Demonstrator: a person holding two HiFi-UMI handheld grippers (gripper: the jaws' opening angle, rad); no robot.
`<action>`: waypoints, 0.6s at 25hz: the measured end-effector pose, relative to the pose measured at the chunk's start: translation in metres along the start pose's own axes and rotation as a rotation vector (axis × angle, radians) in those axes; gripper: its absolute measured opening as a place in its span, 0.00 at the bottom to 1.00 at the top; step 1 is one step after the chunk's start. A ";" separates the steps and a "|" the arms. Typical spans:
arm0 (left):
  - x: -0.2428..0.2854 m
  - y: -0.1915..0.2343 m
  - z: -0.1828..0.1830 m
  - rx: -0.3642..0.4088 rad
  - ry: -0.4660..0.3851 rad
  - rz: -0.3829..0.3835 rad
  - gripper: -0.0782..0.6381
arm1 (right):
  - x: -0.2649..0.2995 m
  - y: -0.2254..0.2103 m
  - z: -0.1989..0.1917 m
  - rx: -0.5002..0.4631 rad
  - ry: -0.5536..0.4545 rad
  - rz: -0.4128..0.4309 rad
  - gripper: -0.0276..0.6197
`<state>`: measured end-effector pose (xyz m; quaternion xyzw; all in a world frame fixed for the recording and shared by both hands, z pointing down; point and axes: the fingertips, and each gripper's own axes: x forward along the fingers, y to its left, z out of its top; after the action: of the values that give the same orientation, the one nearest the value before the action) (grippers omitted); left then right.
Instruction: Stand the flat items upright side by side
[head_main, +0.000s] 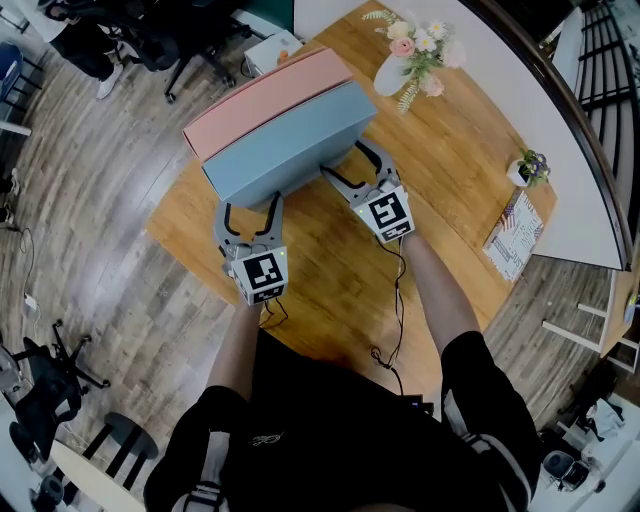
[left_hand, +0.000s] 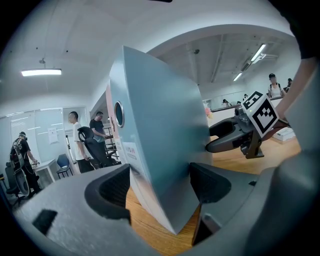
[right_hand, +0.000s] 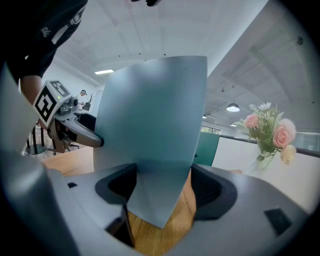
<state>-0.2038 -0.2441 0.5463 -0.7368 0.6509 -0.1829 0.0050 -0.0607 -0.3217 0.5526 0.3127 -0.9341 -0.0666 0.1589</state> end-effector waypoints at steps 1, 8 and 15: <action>0.000 0.000 -0.001 -0.001 0.000 0.001 0.65 | 0.000 0.000 0.000 0.000 0.000 0.000 0.57; 0.000 0.001 0.000 0.007 0.002 -0.001 0.65 | 0.001 0.000 -0.001 -0.010 -0.001 0.004 0.57; -0.003 -0.002 -0.007 -0.014 0.026 -0.028 0.67 | -0.003 0.003 0.000 -0.001 0.007 -0.009 0.57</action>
<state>-0.2043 -0.2390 0.5525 -0.7435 0.6417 -0.1879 -0.0110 -0.0598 -0.3174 0.5520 0.3172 -0.9320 -0.0668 0.1623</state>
